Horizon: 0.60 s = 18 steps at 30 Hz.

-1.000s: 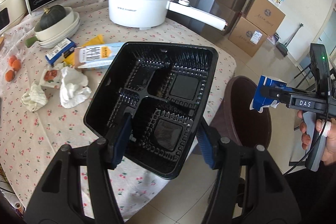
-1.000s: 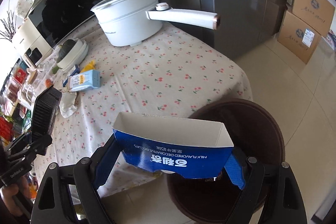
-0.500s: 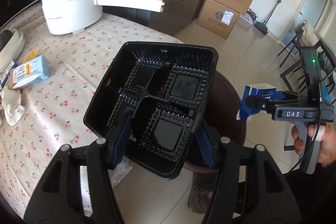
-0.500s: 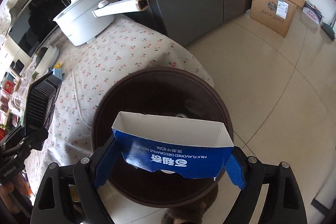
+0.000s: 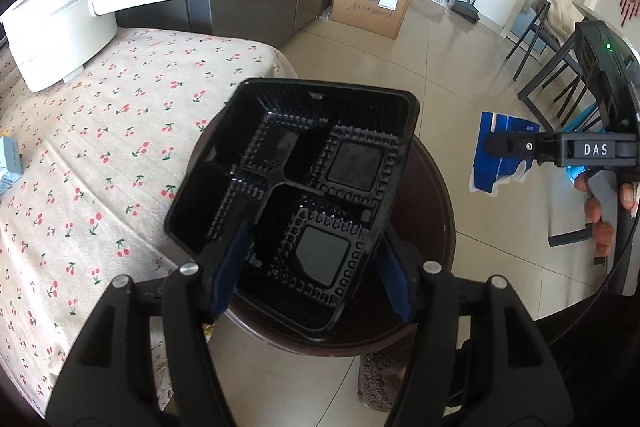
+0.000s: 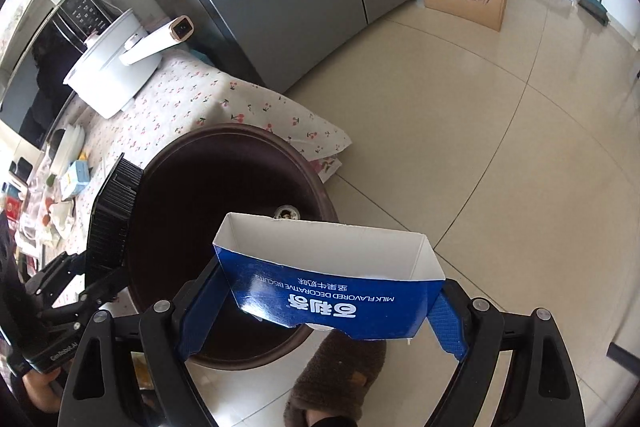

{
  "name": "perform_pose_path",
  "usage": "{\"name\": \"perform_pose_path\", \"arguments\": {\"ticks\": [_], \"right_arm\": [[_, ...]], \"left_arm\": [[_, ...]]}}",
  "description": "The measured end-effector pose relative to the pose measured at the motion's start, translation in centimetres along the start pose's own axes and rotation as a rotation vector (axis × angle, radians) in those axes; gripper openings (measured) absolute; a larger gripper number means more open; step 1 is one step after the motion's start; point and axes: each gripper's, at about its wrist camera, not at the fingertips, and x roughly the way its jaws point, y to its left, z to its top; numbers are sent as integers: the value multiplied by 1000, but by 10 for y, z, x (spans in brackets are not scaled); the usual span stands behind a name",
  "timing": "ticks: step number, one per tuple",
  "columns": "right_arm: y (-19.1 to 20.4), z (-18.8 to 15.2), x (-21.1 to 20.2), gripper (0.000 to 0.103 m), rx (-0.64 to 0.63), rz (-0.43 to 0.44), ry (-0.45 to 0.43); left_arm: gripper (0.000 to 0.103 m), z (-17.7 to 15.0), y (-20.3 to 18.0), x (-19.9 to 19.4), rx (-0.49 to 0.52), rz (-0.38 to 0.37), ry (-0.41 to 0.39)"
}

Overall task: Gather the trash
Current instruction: 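Open both tools to drop the tray and box into the bin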

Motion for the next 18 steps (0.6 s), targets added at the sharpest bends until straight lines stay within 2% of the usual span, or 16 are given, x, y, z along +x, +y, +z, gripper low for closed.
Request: {"name": "perform_pose_path", "arguments": {"ticks": [1,2,3,12,18], "right_arm": [[1,0,0,90,-2,1,2],[2,0,1,90,-3,2,3],[3,1,1,90,-4,2,4],[25,3,10,91,-45,-10,18],[48,4,17,91,-85,-10,33]], "left_arm": [[87,-1,1,-1,-4,4,1],[96,-2,1,-3,-10,13,-4],[99,-3,3,-6,-14,22,-11],[102,-16,36,-35,-86,85,-11],[102,-30,60,-56,-91,155,-14]]}}
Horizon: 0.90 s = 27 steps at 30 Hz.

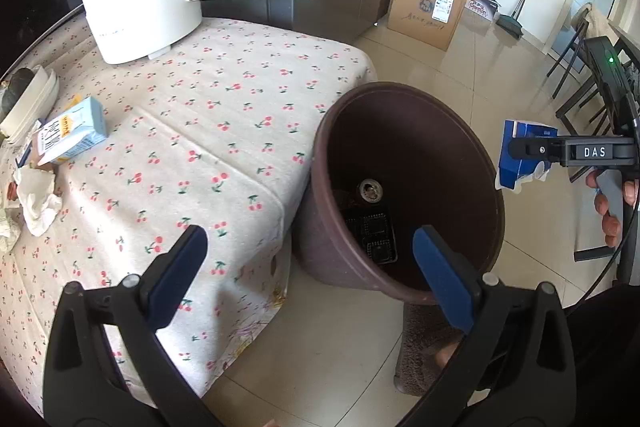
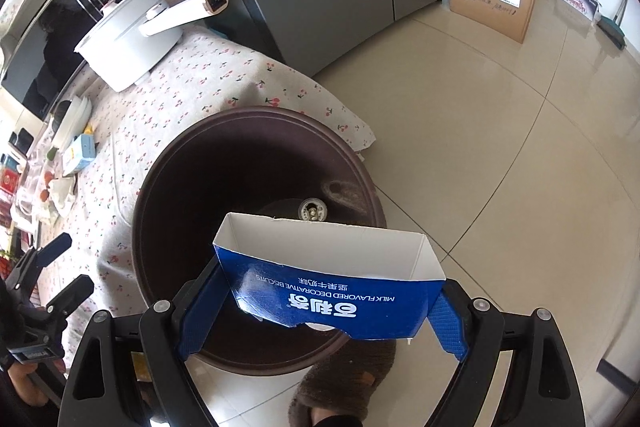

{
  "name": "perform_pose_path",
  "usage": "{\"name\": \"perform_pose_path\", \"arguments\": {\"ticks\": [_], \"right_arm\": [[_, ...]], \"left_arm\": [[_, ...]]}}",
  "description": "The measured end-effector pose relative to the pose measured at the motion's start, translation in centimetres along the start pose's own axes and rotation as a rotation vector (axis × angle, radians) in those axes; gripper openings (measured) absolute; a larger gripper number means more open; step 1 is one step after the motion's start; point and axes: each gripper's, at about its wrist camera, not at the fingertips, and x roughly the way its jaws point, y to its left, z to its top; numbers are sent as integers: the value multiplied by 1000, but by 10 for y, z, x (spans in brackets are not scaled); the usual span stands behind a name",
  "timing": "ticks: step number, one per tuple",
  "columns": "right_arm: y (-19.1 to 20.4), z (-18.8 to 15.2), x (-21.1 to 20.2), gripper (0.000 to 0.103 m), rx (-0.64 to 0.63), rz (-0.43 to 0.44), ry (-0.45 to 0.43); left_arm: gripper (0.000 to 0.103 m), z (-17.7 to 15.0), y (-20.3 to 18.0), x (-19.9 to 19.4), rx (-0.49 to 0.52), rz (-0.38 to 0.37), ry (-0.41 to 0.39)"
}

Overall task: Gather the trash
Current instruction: 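Open both tools to drop the tray and box into the bin, then move both tools back over the table toward the milk carton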

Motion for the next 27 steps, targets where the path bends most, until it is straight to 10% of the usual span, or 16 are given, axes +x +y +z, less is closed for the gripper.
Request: {"name": "perform_pose_path", "arguments": {"ticks": [27], "right_arm": [[154,12,0,100,-178,29,-26]], "left_arm": [[102,-62,155,-68,-279,119,-1]]}}
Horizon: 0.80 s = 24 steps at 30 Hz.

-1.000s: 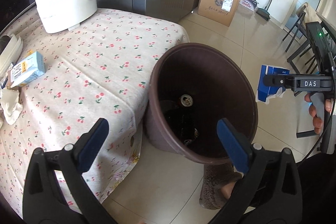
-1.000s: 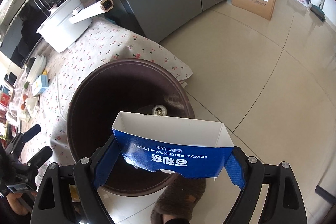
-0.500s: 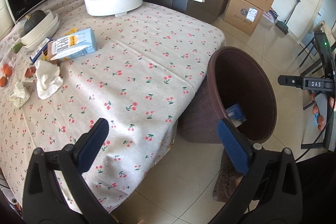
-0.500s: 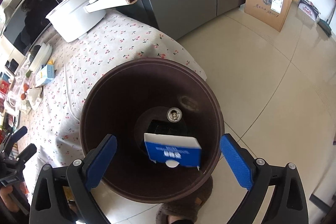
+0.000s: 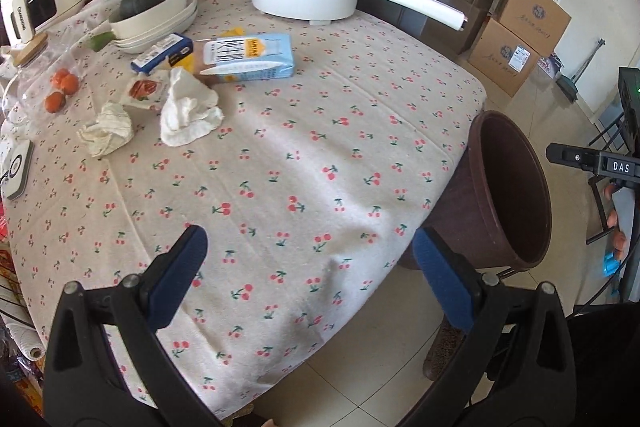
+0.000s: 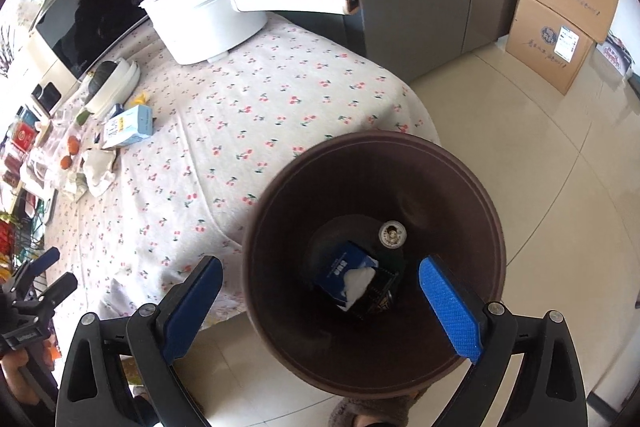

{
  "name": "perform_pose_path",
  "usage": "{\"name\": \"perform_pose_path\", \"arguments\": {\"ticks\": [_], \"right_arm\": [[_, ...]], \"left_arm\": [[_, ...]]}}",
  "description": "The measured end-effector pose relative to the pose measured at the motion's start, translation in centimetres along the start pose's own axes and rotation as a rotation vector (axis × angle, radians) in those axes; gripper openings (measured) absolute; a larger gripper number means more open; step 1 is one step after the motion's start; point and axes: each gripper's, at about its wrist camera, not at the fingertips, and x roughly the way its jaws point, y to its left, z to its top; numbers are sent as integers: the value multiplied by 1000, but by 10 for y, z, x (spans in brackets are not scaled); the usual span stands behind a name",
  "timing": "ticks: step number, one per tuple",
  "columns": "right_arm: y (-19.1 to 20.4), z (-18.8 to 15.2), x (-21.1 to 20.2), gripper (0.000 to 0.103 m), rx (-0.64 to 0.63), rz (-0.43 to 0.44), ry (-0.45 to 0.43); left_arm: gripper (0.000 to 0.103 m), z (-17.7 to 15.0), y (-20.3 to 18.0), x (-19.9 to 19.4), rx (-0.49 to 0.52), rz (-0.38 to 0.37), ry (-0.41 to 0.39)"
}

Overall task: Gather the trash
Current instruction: 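Move both tools back over the table toward the milk carton, then grasp the white-blue milk carton with the right tool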

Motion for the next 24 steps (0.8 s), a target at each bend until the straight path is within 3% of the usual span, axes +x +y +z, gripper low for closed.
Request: {"name": "perform_pose_path", "arguments": {"ticks": [11,16,22,24], "right_arm": [[114,0,34,100,-181,6,35],[167,3,48,100,-277,12,19],[226,31,72,100,-320,69,15],[241,45,85,100,-351,78,5]], "left_arm": [[102,-4,92,-14,-223,50,-23],[102,-2,121,-9,-264,129,-24],[102,-5,155,6,-270,230,-18],[102,-8,165,9,-287,233,-10]]}}
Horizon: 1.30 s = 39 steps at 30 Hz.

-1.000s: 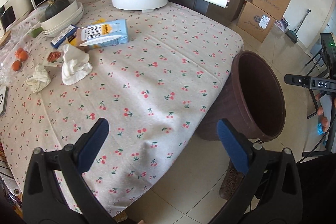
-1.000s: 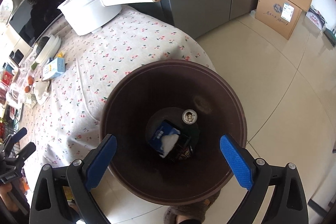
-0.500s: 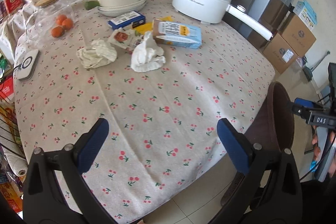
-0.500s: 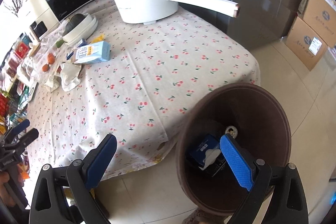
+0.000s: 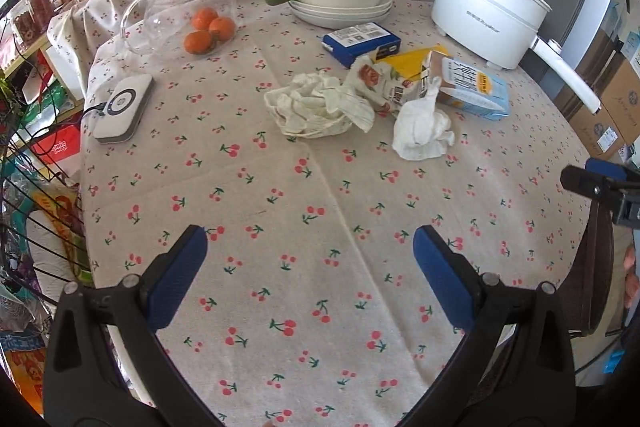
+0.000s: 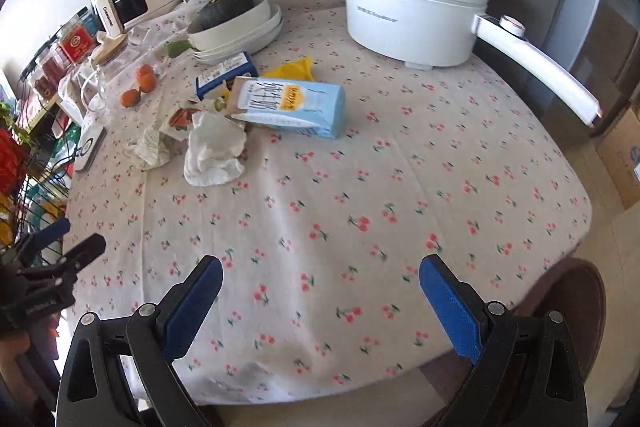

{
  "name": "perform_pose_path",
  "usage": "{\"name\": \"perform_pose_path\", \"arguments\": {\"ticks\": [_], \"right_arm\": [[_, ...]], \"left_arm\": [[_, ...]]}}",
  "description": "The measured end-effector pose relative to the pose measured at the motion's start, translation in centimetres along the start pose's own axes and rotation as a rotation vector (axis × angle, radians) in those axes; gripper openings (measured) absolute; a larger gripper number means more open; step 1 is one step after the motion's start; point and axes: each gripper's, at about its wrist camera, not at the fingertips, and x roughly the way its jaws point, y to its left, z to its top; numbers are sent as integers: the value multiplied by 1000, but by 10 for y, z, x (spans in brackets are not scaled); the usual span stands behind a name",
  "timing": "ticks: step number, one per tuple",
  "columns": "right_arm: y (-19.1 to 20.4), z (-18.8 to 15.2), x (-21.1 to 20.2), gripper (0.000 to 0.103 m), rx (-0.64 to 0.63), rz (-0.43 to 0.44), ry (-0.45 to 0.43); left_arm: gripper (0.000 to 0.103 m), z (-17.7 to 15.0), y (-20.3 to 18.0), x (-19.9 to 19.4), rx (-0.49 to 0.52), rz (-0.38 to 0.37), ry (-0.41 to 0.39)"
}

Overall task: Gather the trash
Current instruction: 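Grasp the white-blue milk carton with the right tool, then grasp the white tissue with the left tool while the right holds the carton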

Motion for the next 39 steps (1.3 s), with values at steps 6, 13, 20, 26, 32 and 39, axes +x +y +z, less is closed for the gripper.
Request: {"name": "perform_pose_path", "arguments": {"ticks": [6,13,20,26,32,39], "right_arm": [[9,47,38,100,-189,-63,-38],[40,77,86,100,-559,-152,1],[61,86,123,98,-757,-185,13],[49,79,115,59,-676,-157,15],[8,55,70,52,-449,-101,33],[-56,18,50,52,-165,-8,124]], "left_arm": [[102,-4,4,15,26,16,24],[102,4,-1,25,9,-22,43],[102,15,-11,29,13,9,20],[102,16,-30,33,38,11,13],[102,20,-50,47,27,-25,20],[97,41,-74,61,77,-52,-46]]}}
